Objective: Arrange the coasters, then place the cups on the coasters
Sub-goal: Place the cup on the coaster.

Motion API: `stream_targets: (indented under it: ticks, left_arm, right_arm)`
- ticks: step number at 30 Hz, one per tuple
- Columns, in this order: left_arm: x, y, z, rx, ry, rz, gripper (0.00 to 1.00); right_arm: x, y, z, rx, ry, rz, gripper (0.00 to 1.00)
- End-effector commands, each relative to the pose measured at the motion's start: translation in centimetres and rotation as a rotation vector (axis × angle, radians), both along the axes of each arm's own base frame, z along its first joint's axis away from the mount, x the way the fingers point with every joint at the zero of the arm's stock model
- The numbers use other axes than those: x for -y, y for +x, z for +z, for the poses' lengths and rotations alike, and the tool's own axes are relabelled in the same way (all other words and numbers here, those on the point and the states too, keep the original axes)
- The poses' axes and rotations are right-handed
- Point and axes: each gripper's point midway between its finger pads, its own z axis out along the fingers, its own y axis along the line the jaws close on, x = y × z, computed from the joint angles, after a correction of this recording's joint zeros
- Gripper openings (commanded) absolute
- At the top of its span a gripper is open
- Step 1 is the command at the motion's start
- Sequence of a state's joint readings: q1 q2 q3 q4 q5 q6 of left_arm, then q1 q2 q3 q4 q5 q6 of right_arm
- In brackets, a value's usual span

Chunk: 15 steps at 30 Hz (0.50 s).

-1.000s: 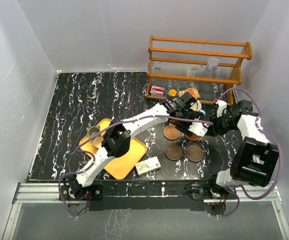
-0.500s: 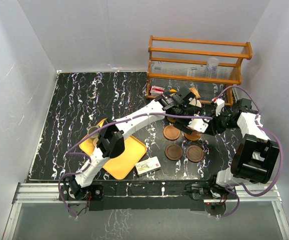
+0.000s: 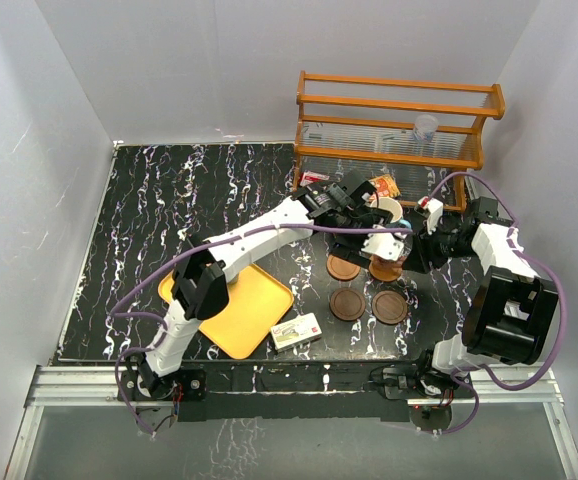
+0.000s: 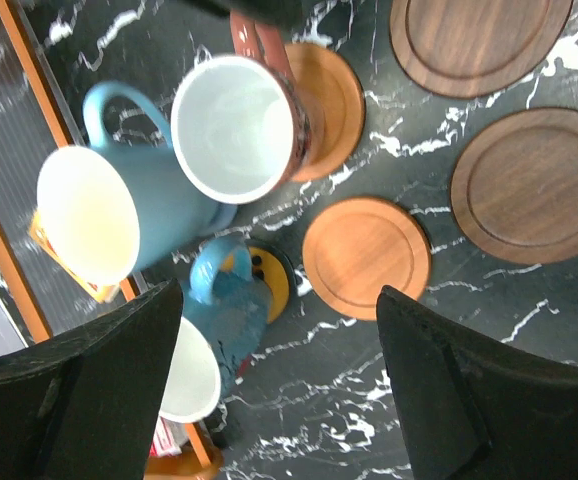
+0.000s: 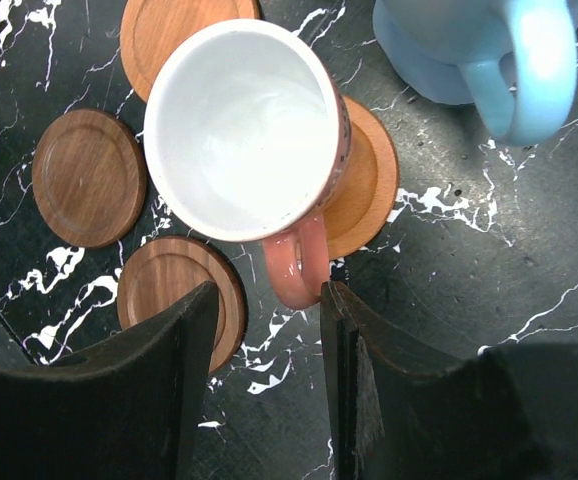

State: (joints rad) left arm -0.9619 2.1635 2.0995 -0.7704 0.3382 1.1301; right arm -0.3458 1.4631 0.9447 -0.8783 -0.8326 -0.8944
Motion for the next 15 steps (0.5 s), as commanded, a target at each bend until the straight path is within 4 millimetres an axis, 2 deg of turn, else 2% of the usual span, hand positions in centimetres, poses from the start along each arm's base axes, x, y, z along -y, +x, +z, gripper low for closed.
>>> stream_targets:
  ticks: [1, 6, 9, 15]
  left_arm:
    - [-3.0, 1.5, 4.3, 0.020, -0.063, 0.122, 0.78]
    - [-6.3, 3.4, 4.5, -0.004, -0.072, 0.254, 0.80]
    - [-9.2, 4.7, 4.8, -0.024, -0.080, 0.360, 0.80]
    - [-16.3, 6.0, 5.4, -0.106, -0.098, 0.611, 0.81]
  right_arm:
    - [-0.6, 0.0, 1.7, 0.065, -0.002, 0.052, 0.43]
    - [0.0, 0.2, 1.8, 0.069, -0.041, 0.028, 0.43]
    - [0.5, 0.7, 2.4, 0.081, -0.065, -0.007, 0.43]
    - [2.7, 3.8, 5.6, 0.142, -0.128, -0.193, 0.45]
